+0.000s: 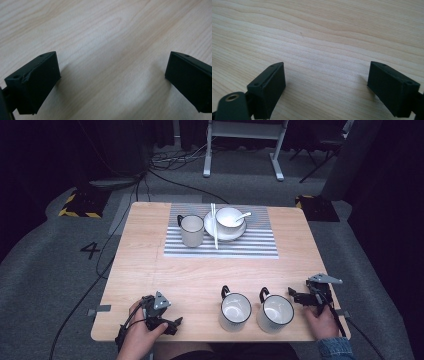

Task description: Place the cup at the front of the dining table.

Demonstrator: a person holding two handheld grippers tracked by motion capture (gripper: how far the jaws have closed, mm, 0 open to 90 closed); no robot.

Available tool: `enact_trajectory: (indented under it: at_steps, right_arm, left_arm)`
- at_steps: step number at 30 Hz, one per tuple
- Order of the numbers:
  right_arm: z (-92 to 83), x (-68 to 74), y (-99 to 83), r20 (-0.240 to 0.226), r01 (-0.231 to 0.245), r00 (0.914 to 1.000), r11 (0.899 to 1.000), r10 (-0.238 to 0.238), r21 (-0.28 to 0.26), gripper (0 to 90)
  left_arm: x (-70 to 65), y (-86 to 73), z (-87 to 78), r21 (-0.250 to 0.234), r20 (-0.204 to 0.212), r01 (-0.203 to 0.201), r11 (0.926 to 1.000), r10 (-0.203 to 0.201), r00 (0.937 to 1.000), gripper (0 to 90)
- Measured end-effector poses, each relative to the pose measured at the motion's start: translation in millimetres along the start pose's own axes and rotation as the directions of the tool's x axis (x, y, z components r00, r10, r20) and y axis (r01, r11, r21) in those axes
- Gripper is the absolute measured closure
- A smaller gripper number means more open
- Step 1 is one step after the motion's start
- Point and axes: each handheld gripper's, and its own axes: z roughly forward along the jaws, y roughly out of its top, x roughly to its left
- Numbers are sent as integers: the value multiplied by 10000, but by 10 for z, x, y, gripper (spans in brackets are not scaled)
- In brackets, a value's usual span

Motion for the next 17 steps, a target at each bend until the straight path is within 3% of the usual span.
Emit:
enact_trajectory:
  at_steps: [17]
  right_arm:
    - [0, 0, 0, -7, -3, 10000, 10000, 3, -3, 149]
  left_arm:
    - [-10, 3, 10, -28, 72, 152, 9999, -151, 9999, 1]
